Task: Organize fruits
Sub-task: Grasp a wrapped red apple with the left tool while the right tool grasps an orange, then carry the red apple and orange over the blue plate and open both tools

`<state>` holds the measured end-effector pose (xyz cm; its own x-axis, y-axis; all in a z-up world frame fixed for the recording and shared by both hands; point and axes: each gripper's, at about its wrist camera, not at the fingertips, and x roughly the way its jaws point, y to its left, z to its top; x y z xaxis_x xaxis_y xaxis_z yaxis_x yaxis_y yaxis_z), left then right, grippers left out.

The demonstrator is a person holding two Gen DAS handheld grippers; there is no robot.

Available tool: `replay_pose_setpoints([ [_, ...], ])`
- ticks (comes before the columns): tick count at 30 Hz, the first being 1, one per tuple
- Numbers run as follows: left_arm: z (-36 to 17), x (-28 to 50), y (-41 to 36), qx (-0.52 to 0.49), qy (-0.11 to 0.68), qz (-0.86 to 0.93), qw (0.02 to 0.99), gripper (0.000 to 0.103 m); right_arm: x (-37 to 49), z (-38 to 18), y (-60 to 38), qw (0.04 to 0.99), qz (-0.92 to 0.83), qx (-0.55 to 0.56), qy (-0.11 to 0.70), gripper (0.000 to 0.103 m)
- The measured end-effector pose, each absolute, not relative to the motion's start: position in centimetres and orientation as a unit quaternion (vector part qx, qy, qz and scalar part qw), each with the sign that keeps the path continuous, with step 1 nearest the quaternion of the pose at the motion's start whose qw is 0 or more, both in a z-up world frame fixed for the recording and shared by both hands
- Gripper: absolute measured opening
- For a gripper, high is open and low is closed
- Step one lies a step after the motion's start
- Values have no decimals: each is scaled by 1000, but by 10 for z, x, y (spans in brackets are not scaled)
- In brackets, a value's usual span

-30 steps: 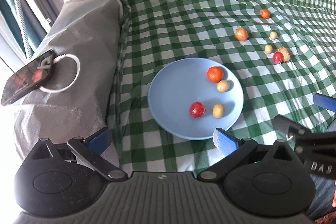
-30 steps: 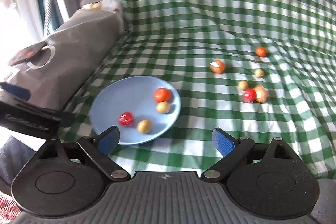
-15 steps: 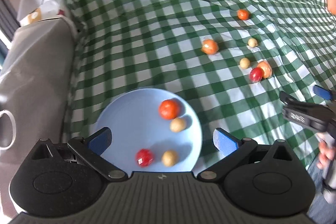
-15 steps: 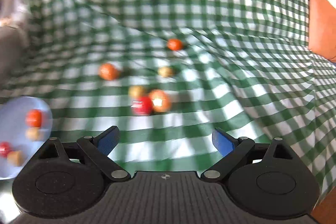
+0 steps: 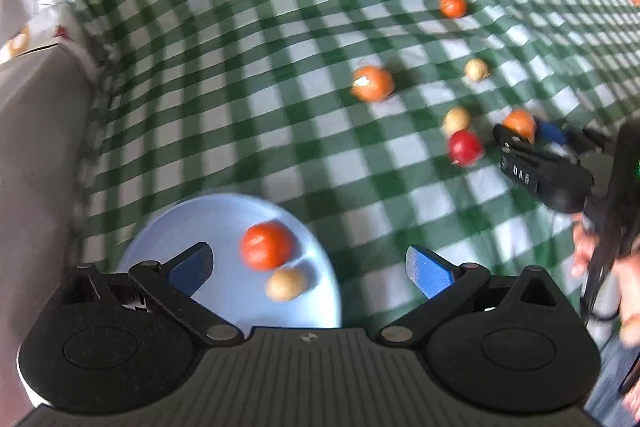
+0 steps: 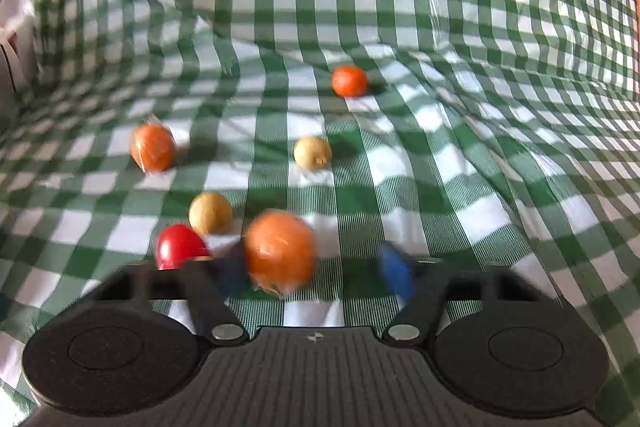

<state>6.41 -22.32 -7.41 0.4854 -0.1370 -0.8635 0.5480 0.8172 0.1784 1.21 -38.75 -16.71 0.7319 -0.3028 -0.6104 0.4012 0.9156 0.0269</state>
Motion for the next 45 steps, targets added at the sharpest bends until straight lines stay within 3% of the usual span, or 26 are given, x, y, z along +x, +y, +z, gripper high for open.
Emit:
replay_pose_setpoints([
  [1,-77,66,-230,212,463,-216,833,103,10,-167,-390,927,-196,78,311,38],
  [13,-138,120,-327,128,519,-259,804,102,-15,-172,-427,900,-288,117,304,38],
  [15,-143,127,-327,112,526,-255,804,95,-15,-174,-428,901,-288,118,303,38],
  [16,-145,130,-327,106,531,-257,801,82,-14,-173,-426,901,-288,118,303,39],
  [18,-146,132,-328,112,529,-256,801,70,-12,-175,-424,902,-288,114,302,39],
  [20,-144,130,-329,129,512,-271,805,37,-12,-172,-426,902,-289,111,301,40],
  [21,-143,130,-330,138,509,-272,805,33,-7,-173,-429,902,-289,110,301,40],
  [30,-101,111,-287,124,503,-278,809,33,-14,-159,-428,899,-322,96,281,35],
  [45,7,9,-105,130,487,-222,834,33,-121,-40,-295,939,-175,107,275,35],
])
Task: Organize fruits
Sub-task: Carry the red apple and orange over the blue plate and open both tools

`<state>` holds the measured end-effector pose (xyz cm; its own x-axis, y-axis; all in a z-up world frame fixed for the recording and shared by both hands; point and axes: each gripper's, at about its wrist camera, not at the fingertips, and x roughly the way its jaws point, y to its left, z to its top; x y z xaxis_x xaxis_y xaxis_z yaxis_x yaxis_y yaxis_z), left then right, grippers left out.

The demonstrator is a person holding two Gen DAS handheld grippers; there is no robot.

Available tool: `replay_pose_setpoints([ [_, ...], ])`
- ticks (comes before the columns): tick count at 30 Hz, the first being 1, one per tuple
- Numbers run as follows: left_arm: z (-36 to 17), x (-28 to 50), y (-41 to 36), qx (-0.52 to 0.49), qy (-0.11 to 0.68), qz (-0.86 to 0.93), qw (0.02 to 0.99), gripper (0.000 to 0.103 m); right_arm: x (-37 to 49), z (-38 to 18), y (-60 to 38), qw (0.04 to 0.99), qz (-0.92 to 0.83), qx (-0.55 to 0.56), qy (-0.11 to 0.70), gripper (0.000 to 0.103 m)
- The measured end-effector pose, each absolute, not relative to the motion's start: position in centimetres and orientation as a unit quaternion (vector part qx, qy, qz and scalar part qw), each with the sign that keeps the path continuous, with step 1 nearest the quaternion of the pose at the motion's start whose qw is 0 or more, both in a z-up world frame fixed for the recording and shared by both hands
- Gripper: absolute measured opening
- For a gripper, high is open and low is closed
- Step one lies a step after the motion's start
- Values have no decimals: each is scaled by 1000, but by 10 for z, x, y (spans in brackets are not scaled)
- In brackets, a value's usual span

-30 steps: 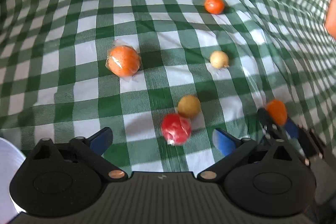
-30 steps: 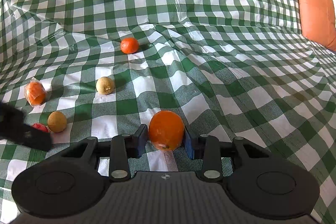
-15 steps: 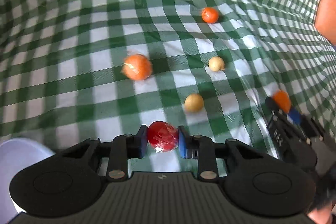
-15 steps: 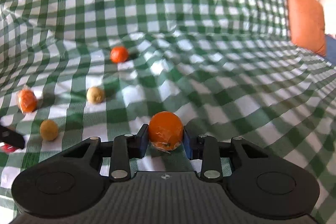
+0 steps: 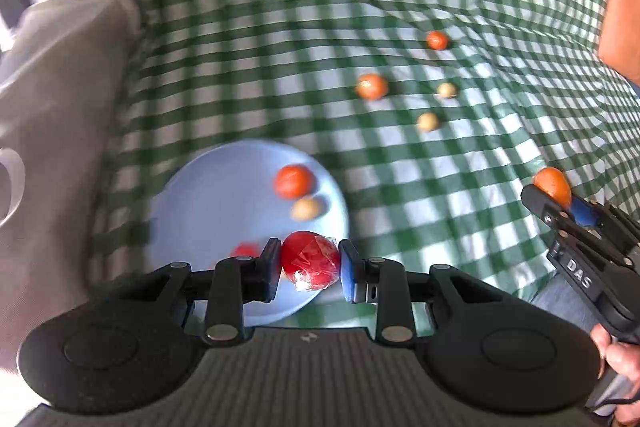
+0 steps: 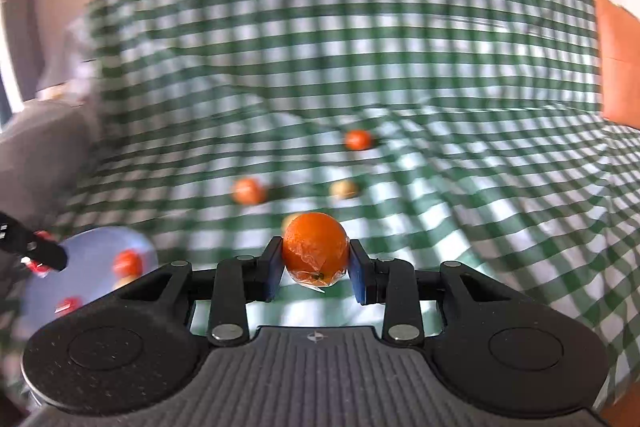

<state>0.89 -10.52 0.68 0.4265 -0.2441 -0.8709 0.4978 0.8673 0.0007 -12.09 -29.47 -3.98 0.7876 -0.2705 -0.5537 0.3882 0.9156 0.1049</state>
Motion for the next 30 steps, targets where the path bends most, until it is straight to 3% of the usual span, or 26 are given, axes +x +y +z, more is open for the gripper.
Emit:
replay_pose_setpoints([
  [11,25,-34,9,79,475,-167,861,34,-131,5,-174,953,-42,78,289,35],
  [30,28,-46,32,42,449,-178,875,34,-141,19,-126,954,-22,14,297,35],
])
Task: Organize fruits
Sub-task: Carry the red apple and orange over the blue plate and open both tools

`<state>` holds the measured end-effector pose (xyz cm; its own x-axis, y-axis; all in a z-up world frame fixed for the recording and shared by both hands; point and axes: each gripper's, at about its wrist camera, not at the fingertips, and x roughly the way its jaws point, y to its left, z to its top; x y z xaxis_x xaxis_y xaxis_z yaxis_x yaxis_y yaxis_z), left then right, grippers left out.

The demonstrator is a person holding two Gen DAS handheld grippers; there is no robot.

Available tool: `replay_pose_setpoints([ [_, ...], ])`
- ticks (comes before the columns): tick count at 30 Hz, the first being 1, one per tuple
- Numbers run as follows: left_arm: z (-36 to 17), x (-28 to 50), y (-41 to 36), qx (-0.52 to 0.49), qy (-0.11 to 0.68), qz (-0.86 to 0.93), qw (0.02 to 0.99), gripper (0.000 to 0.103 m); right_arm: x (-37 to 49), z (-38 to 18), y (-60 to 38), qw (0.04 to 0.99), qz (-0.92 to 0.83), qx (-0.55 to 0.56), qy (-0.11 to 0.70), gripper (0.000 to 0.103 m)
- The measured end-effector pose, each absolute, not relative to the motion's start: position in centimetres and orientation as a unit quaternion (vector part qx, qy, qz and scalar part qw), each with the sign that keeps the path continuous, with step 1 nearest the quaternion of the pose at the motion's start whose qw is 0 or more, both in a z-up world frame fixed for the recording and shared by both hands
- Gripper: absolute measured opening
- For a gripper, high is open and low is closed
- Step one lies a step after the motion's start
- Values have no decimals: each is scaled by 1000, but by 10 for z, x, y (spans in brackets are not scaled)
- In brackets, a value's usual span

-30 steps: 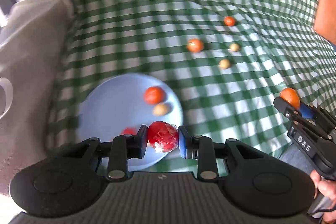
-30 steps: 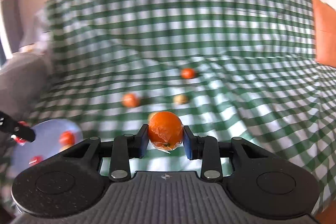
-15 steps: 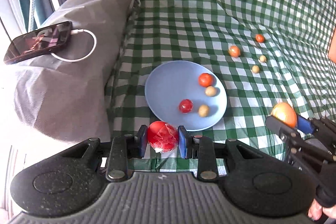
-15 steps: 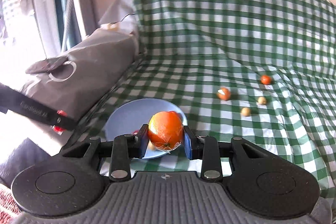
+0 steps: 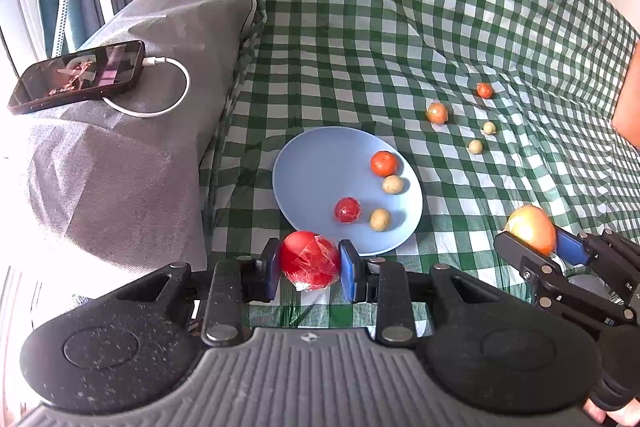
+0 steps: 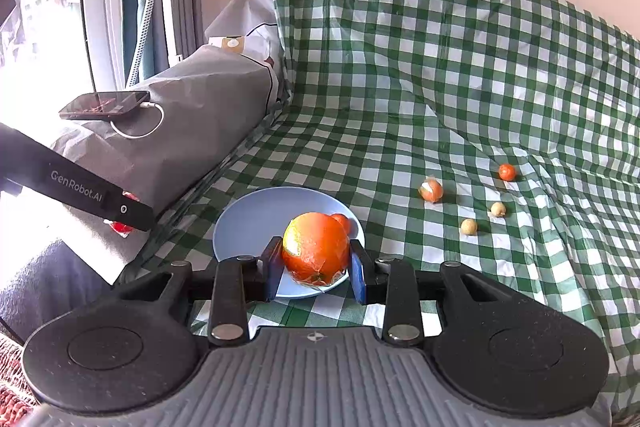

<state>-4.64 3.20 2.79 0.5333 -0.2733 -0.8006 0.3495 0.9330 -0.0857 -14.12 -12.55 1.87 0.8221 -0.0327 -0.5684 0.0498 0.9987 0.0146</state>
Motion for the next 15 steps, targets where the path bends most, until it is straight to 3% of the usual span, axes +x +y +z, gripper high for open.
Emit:
replay_pose_setpoints([
  [15,22,-39,31,41,458,-173,871,34,-141,7,-132,952,-20,16,304,35],
])
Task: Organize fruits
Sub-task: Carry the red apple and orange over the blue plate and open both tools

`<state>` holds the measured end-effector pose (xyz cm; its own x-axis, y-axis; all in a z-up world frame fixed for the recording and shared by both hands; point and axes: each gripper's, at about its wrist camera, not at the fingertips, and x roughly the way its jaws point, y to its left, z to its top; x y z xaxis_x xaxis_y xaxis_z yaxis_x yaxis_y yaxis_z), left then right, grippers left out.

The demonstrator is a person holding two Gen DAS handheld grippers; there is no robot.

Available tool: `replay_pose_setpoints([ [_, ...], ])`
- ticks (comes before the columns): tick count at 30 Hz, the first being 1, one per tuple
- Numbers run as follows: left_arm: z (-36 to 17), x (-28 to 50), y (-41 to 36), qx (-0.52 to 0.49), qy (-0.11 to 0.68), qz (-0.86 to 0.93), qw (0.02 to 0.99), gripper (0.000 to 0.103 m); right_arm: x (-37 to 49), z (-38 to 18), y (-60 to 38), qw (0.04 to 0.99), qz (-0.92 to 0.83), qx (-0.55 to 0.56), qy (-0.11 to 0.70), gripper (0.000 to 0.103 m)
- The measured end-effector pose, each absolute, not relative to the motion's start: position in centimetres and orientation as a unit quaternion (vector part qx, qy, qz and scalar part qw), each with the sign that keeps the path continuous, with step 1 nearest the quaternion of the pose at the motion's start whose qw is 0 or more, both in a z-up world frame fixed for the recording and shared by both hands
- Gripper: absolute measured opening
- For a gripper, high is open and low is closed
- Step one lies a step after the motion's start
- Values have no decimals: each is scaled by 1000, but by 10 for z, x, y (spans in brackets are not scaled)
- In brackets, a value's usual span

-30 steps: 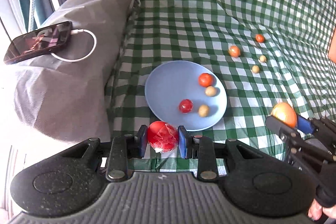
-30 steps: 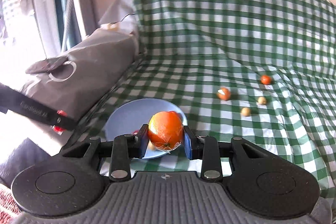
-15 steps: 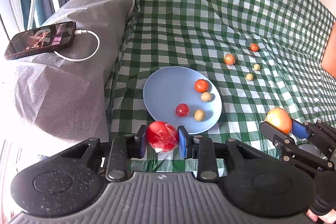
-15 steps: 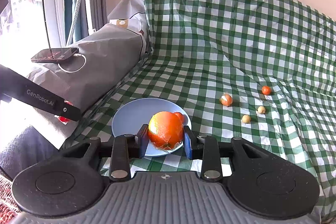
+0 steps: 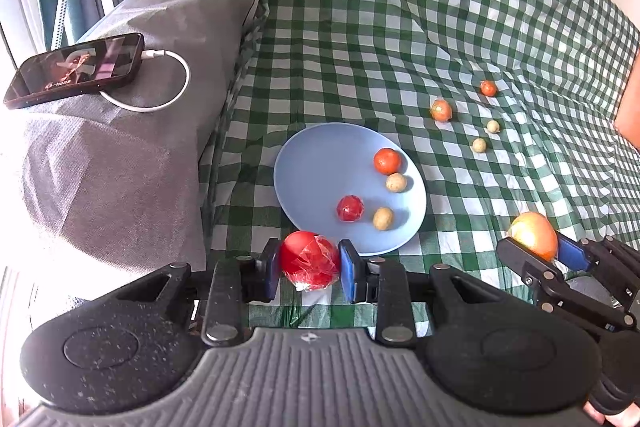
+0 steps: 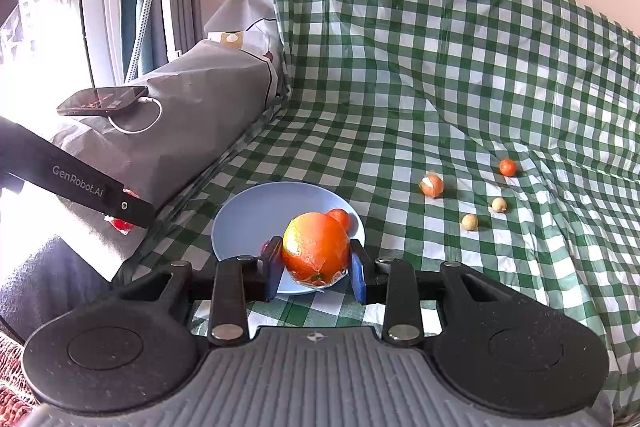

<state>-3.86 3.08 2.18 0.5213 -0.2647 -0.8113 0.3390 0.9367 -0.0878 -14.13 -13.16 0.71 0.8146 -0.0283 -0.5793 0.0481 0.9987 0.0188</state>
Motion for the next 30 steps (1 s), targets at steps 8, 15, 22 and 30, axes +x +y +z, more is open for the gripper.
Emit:
replay_pose_setpoints([
  [8,24,-7,21,48,451,-162,876,34,-126,-3,-133,950,-20,12,312,35],
  [15,16,21,0,71,455,-166,872,34,-98,-17,-130,945,-13,13,327,35],
  [22,-7,48,-19,84,476,-168,859,34,-65,-34,-126,938,-6,11,348,35],
  [30,-32,73,-34,98,500,-165,845,34,-28,-56,-130,928,-2,17,373,35],
])
